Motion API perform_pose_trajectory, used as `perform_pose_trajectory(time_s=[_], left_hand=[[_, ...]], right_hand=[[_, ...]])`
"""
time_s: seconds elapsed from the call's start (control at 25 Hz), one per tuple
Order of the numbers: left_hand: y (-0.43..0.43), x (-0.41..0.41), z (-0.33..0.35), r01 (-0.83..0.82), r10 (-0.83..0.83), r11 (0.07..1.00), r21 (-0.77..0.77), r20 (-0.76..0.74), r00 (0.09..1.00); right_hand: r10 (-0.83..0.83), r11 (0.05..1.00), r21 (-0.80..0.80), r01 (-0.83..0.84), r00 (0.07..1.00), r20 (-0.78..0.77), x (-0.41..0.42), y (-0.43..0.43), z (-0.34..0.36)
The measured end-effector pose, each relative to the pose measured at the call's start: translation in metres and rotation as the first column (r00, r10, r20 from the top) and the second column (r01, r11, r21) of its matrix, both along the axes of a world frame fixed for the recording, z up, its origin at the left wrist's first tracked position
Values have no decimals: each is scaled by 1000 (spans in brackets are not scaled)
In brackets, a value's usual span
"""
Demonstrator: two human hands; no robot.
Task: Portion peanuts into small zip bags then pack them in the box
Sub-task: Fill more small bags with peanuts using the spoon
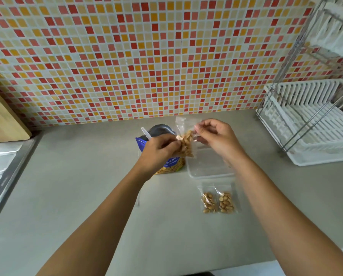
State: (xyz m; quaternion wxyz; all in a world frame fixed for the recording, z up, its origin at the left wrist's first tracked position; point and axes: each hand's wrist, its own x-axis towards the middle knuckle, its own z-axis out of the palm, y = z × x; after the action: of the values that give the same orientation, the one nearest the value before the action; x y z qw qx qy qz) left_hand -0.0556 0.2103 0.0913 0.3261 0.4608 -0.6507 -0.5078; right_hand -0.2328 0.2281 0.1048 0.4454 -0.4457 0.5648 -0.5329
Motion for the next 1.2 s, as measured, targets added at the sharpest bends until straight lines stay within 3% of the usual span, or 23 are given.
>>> perform_pose_trajectory(time_s=[0.16,0.24,0.36,0.48,0.64,0.88,1.04,1.2], left_hand=[[25,-15,-38,36,-40,998,52,75,996],[40,-20,-67,52,-68,981,185,79,995],[62,-24,-109,64,-75,884,463,6,997],[72,-27,-141,-19,-24,818,575,66,998],[72,-35,-160,-207,49,900,383,385,922],[77,-45,-167,-192,39,962,195,598,801],[73,-34,-163,-237,103,958,163,575,811],[60,-3,-157,-352,269,934,52,546,794]], right_hand=[[0,994,105,8,997,-75,-16,23,-32],[19,977,212,11,990,-139,-21,36,-60],[58,925,378,38,969,-241,-24,54,-105],[119,900,427,91,890,-440,-20,64,-141],[77,910,352,218,746,-662,-8,65,-163],[52,932,261,253,618,-785,-1,66,-184],[-38,950,156,271,595,-803,-3,67,-184],[-39,982,78,172,589,-808,19,63,-179]])
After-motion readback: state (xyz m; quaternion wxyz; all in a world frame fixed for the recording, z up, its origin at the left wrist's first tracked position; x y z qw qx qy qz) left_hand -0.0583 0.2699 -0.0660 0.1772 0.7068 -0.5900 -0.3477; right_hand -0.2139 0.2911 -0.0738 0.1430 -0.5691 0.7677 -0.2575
